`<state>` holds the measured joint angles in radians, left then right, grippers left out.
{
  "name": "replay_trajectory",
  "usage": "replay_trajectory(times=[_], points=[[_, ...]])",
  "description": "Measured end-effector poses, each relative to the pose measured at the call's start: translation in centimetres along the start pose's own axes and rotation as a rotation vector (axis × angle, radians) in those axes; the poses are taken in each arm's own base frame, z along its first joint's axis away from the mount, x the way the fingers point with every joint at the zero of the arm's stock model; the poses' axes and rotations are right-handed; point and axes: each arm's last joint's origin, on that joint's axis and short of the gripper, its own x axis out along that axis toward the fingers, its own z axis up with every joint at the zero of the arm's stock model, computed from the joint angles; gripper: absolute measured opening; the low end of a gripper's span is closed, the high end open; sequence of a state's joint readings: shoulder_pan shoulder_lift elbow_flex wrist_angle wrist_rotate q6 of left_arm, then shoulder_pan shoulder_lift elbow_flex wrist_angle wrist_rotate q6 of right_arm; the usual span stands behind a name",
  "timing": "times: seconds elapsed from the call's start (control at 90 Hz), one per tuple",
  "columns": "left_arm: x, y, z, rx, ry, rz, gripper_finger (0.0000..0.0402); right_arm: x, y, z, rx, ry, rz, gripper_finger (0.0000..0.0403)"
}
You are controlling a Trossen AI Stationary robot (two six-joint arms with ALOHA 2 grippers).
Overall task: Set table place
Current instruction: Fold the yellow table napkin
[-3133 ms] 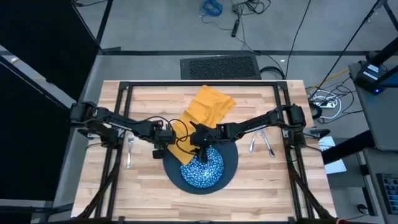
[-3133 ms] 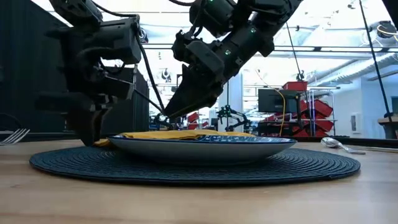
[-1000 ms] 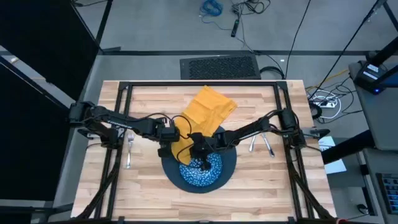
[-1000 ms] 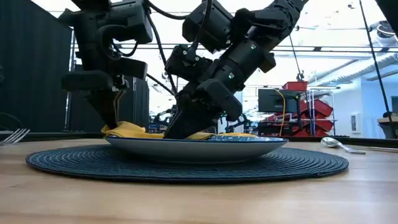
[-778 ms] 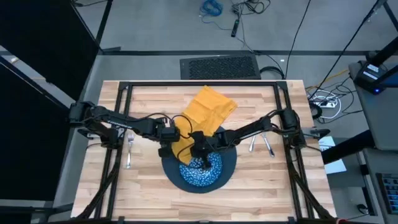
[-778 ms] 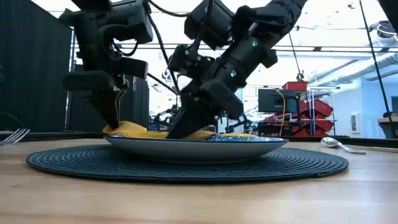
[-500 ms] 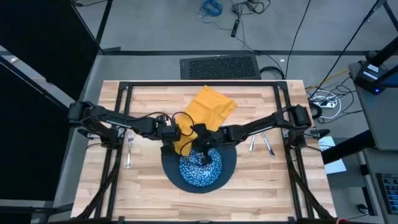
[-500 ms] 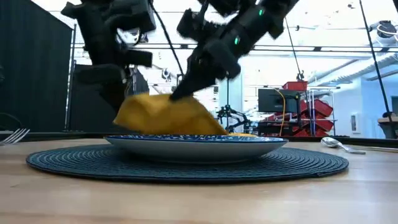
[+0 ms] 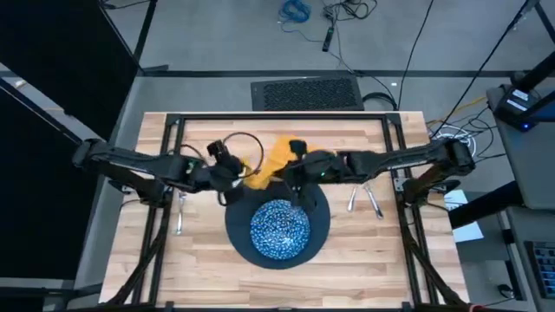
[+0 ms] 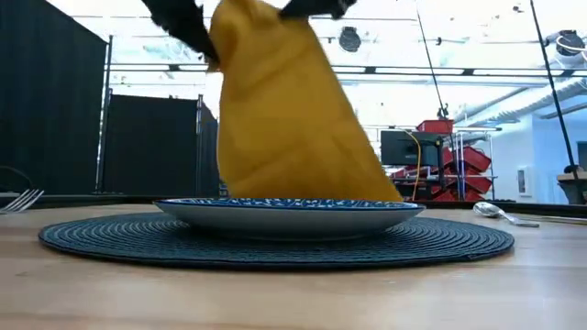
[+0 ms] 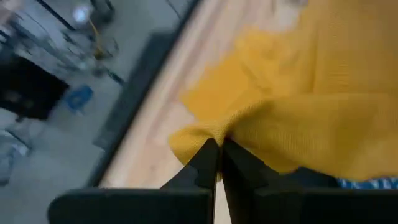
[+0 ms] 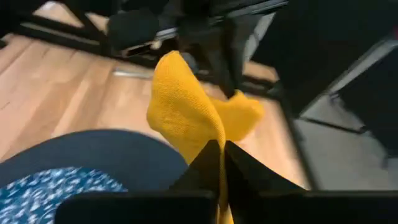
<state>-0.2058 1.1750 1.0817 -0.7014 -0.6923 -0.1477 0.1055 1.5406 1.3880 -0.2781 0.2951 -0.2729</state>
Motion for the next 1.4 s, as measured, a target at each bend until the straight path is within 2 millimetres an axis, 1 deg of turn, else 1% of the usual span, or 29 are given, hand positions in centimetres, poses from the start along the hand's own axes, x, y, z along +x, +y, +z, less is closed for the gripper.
replay_trajectory(times=[0.078,0.178,0.278,0.344,0.522,0.6,0.689,0.789,0.933,1.111,1.222,1.278,1.322,1.4], points=[[-1.8,0.4,0.8,-0.019,-0.071,0.01,0.0,-1.4,0.0,2.0,-0.025,0.002,-0.029,0.0],[-3.8,0.7,1.7,-0.007,-0.145,0.011,0.0,-2.9,-0.2,4.4,-0.028,-0.036,-0.032,0.0],[-5.6,1.0,2.9,-0.003,-0.211,0.011,0.0,-4.4,-1.1,6.4,0.014,-0.091,-0.046,0.0],[-6.7,1.3,3.8,0.007,-0.246,0.007,0.0,-5.2,-1.7,7.3,0.041,-0.12,-0.062,0.0],[-9.2,2.8,5.8,0.02,-0.326,0.07,0.0,-6.4,-2.8,8.7,0.081,-0.163,-0.118,0.0],[-9.8,3.3,6.3,0.024,-0.342,0.075,0.0,-6.4,-3.2,8.8,0.101,-0.16,-0.127,0.0],[-10.1,3.6,6.6,0.036,-0.349,0.082,0.0,-6.2,-3.7,8.3,0.114,-0.123,-0.135,0.0],[-9.6,4.0,6.6,0.034,-0.332,0.109,0.0,-5.9,-4.7,7.4,0.136,-0.051,-0.152,0.0],[-7.6,4.4,6.5,0.039,-0.271,0.17,0.0,-5.4,-6.3,5.9,0.161,0.058,-0.187,0.0],[-3.8,5.0,7.0,0.079,-0.172,0.198,0.0,-5.0,-8.1,4.7,0.174,0.133,-0.229,0.0],[-1.2,5.3,7.5,0.1,-0.142,0.186,0.0,-5.0,-8.9,4.2,0.178,0.169,-0.247,0.0],[-0.2,5.5,7.8,0.116,-0.138,0.194,0.0,-4.9,-9.1,4.1,0.182,0.169,-0.253,0.0],[0.2,5.5,7.9,0.133,-0.136,0.201,0.0,-4.9,-9.2,4.1,0.185,0.163,-0.257,0.0],[0.3,5.5,8.1,0.144,-0.146,0.202,0.0,-4.9,-9.2,4.4,0.184,0.143,-0.258,0.0]])
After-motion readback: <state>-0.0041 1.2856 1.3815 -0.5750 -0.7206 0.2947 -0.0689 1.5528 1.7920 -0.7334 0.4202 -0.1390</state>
